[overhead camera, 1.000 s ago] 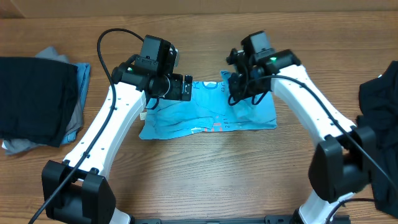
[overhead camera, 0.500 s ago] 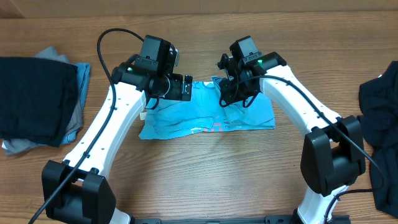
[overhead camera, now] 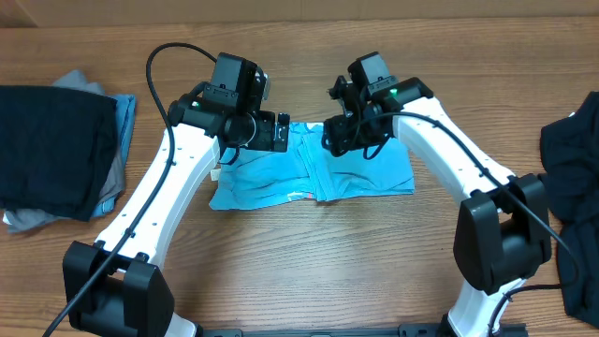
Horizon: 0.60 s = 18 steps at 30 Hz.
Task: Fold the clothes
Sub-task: 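Release the right gripper and raise it to the right side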
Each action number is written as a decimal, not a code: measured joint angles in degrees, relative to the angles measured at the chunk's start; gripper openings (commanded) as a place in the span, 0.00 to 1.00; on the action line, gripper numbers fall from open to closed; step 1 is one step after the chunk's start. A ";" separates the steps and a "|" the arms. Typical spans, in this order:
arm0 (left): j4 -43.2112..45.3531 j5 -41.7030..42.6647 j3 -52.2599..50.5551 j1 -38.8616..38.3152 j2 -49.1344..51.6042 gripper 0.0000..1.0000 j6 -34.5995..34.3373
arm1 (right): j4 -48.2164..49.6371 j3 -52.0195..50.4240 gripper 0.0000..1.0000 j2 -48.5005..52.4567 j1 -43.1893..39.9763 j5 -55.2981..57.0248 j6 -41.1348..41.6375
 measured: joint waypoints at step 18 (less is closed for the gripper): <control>0.00 0.00 0.00 0.00 0.00 1.00 0.00 | -12.07 0.15 0.32 -0.02 -17.22 4.11 -1.79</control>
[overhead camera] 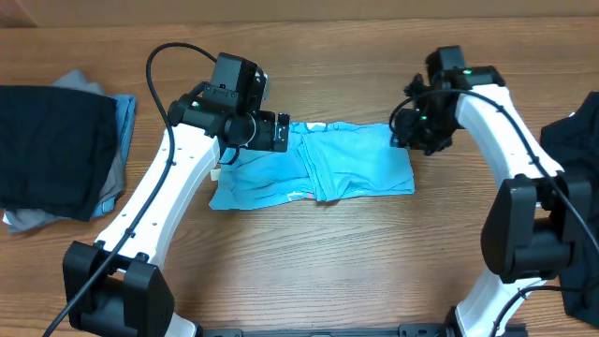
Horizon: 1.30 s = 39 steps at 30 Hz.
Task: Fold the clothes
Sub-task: 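Release the right gripper and raise it to the right side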
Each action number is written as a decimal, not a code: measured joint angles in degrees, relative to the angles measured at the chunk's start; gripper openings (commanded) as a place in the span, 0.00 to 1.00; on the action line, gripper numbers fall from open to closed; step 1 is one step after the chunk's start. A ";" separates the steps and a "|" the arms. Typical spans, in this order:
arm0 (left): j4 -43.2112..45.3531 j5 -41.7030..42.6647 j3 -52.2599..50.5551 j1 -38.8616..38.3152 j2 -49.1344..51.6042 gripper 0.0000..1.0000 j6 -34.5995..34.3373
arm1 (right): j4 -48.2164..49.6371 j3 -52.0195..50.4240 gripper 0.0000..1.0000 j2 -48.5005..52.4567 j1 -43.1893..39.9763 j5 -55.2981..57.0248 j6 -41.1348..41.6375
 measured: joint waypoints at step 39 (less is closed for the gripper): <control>11.91 9.31 -0.37 -10.43 18.53 0.77 -8.24 | 2.99 0.00 1.00 0.00 -12.83 4.90 -1.07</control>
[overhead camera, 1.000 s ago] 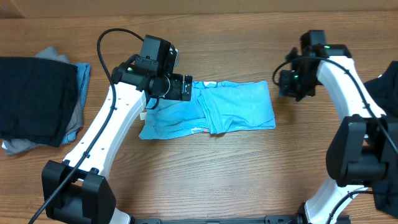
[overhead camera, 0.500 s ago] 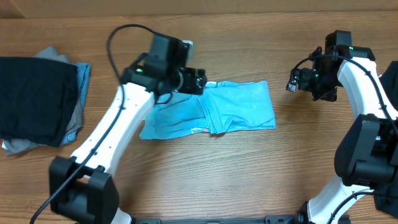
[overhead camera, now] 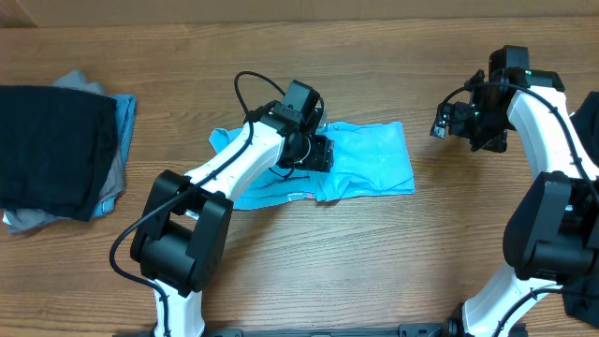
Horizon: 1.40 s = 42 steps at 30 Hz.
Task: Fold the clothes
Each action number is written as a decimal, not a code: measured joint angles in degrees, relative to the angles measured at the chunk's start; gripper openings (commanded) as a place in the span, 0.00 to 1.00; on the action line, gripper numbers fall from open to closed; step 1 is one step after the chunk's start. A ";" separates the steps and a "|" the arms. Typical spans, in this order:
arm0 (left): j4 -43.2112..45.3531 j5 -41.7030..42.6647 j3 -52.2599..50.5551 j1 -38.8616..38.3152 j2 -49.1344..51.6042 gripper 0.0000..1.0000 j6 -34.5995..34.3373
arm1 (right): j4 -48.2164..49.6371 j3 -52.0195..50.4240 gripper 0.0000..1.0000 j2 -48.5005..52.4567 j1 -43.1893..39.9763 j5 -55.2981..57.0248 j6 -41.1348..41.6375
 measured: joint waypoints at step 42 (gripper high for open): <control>-2.95 -8.46 9.20 0.35 3.69 0.45 -2.97 | 0.00 0.00 1.00 0.00 0.00 0.00 -0.02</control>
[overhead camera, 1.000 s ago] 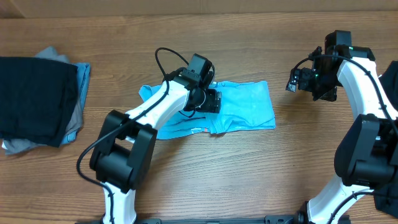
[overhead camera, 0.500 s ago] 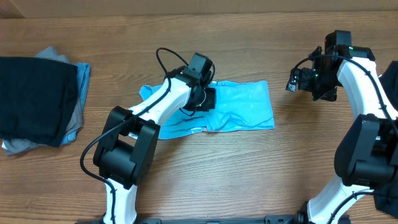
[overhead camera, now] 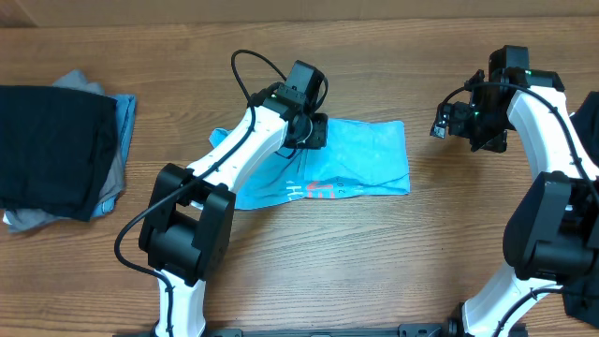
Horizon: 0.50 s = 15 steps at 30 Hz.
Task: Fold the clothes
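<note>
A light blue garment (overhead camera: 360, 159) lies spread on the wooden table (overhead camera: 309, 271), with an orange and white print (overhead camera: 318, 190) showing near its front edge. My left gripper (overhead camera: 314, 133) is down over the garment's upper middle. Its fingers are hidden under the wrist, so a grip on the cloth cannot be made out. My right gripper (overhead camera: 438, 122) hangs to the right of the garment, clear of it, open and holding nothing.
A stack of folded dark, grey and blue clothes (overhead camera: 56, 150) sits at the left edge. A dark garment (overhead camera: 582, 168) lies at the right edge behind the right arm. The left arm's cable (overhead camera: 245, 70) loops over the table's back.
The left gripper has shifted slightly toward the back of the garment. The bunched fold in the middle is gone; the cloth lies flatter and a print shows near the front. The right arm has not moved.
Both grippers were at the garment's back edge, close together at its middle. Then the right one stood at the back right corner, the left unchanged. Later the right was clear of the cloth and the left over its middle. Now the cloth lies flatter.
</note>
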Each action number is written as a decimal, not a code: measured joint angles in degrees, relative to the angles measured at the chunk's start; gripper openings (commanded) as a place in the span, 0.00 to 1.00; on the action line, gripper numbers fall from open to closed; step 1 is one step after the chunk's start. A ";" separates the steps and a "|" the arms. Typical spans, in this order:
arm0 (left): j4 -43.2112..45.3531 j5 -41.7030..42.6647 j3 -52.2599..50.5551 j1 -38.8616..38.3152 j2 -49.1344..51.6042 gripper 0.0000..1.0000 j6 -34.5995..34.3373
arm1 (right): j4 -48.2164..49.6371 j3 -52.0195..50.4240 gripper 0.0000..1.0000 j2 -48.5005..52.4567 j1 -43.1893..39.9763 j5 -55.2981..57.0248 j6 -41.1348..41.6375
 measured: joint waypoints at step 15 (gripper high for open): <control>-2.95 -2.54 2.99 -0.11 -1.25 0.43 0.24 | 0.00 0.00 1.00 0.00 0.00 0.00 0.00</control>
